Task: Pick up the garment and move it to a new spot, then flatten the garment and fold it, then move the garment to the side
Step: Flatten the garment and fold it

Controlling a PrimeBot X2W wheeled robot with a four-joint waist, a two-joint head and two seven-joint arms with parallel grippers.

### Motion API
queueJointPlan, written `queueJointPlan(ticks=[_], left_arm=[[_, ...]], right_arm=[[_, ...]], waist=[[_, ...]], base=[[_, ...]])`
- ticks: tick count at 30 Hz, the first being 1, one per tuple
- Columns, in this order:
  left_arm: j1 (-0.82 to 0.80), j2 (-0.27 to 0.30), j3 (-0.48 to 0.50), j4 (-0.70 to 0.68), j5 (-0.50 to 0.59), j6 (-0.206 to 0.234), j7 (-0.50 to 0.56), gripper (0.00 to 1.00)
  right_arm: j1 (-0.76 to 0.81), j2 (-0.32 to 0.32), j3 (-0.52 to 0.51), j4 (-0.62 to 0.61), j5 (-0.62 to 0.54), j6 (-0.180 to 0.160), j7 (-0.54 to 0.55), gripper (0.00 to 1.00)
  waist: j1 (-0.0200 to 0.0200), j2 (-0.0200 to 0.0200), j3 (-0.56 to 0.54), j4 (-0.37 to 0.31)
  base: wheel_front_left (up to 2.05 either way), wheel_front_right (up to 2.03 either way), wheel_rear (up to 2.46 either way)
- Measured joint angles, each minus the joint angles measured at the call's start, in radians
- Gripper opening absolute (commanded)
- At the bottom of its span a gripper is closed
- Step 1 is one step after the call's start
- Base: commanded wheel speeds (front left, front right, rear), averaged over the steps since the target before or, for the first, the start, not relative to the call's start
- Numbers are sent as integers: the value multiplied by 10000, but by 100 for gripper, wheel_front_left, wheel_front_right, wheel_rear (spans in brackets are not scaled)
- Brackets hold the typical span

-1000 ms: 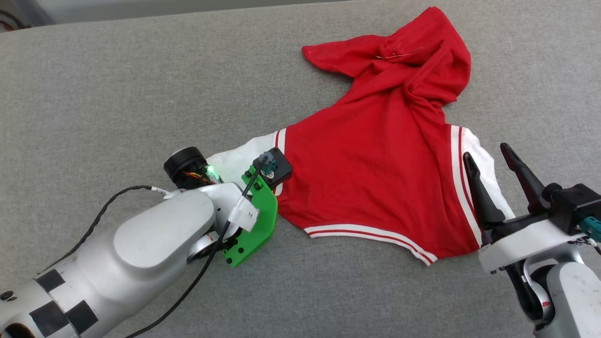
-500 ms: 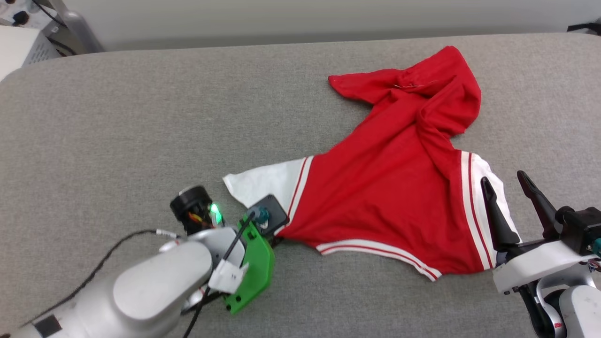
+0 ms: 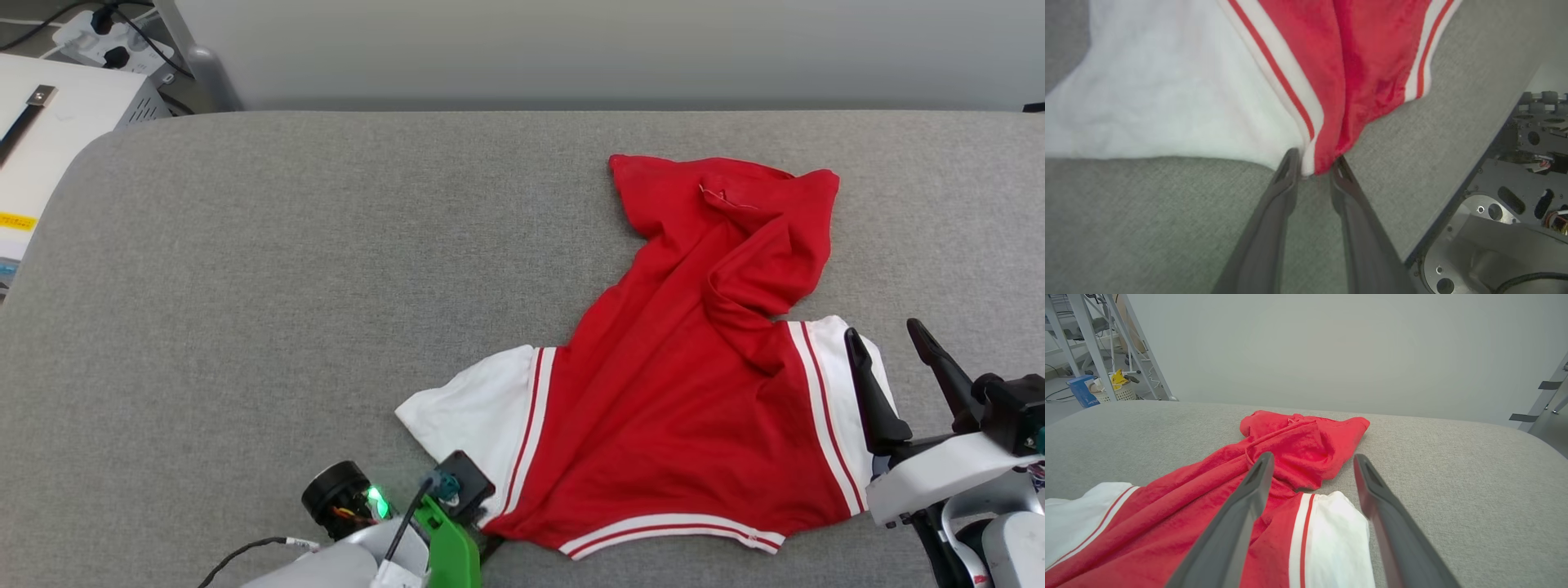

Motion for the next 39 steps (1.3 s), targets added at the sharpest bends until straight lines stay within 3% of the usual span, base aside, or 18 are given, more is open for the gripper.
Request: queueJointPlan(ticks=[9,13,18,23,27,33,39], left_arm=[[54,-128,1152,-1035,73,1133,-1820,100],[-19,464,1703,-1699,75,1515,-2048,100],[-679,1417,2491,-2084,-63,1584,-1960,100],[-1506,2036,3166,-1950,-671,1101,-1655,100],[-1885,2203,3340,-1586,-1363,500,-984,100],[-2253,2161,2941,-729,-2441,-347,945,100],[-2405,1708,2251,182,-3068,-757,2543,100]], right_arm=[[343,-136,-376,6,46,0,180,100],[422,-117,-456,-54,61,0,217,100],[422,-65,-468,-121,61,0,234,100],[413,-46,-410,-140,59,0,232,100],[393,-38,-387,-125,59,0,228,100],[338,-38,-353,-67,59,0,201,100],[80,-31,-274,-19,54,0,198,100]], waist=[[0,0,-437,131],[0,0,-572,267],[0,0,-581,341],[0,0,-450,280],[0,0,-310,187],[0,0,-80,58],[0,0,160,-74]], base=[[0,0,0],[0,0,0],[0,0,0],[0,0,0],[0,0,0],[0,0,0],[0,0,0]])
